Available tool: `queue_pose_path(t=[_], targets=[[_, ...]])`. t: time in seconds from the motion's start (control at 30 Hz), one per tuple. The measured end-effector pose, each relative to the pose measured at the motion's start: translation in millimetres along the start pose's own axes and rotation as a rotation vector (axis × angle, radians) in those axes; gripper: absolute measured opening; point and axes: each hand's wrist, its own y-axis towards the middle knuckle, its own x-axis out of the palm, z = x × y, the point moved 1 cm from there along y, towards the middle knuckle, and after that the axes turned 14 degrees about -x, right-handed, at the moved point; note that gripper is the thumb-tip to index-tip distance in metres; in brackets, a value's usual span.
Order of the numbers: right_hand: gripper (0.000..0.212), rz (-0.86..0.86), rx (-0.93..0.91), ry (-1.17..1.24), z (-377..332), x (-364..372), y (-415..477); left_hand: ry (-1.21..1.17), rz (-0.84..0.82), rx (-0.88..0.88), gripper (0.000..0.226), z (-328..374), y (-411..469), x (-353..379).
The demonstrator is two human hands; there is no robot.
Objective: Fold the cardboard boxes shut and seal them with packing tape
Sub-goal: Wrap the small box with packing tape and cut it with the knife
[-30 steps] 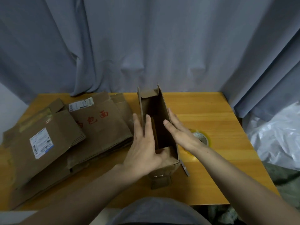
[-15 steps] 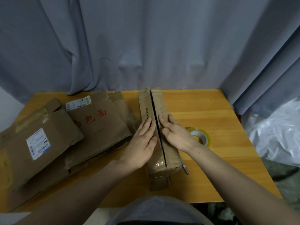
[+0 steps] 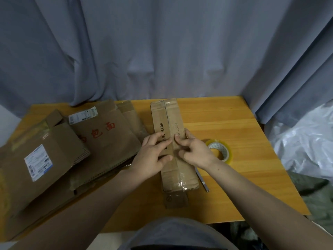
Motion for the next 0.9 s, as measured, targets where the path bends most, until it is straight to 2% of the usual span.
queue_pose_path(t=[0.1, 0.2, 0.3, 0.37, 0.47, 0.6, 0.77, 0.9], targets=[[0.080, -0.123, 0.053, -0.174, -16, 2, -2, 0.017, 0.098, 0.035, 0.038, -1, 8, 2], [0.116, -0.242, 0.104, -0.367, -31, 11, -1, 0.010, 0.112, 0.060, 0.034, -7, 19, -1], [0.142, -0.258, 0.179, -0.445, -36, 25, 3, -0.056, 0.089, 0.055, 0.029, -14, 33, -10], [0.142, -0.210, 0.216, -0.430, -35, 32, 9, -0.100, 0.044, 0.032, 0.027, -15, 41, -8], [0.130, -0.129, 0.264, -0.342, -27, 36, 16, -0.220, -0.029, -0.013, 0.028, -12, 46, -3], [0.122, -0.062, 0.254, -0.311, -19, 31, 12, -0.370, -0.056, -0.121, 0.035, -12, 49, -3], [0.112, 0.095, 0.201, -0.196, -2, 8, 0, -0.497, -0.023, -0.356, 0.035, -23, 46, -13], [0.114, 0.132, 0.122, -0.186, -1, -23, -9, -0.574, 0.084, -0.392, 0.034, -29, 47, -39]])
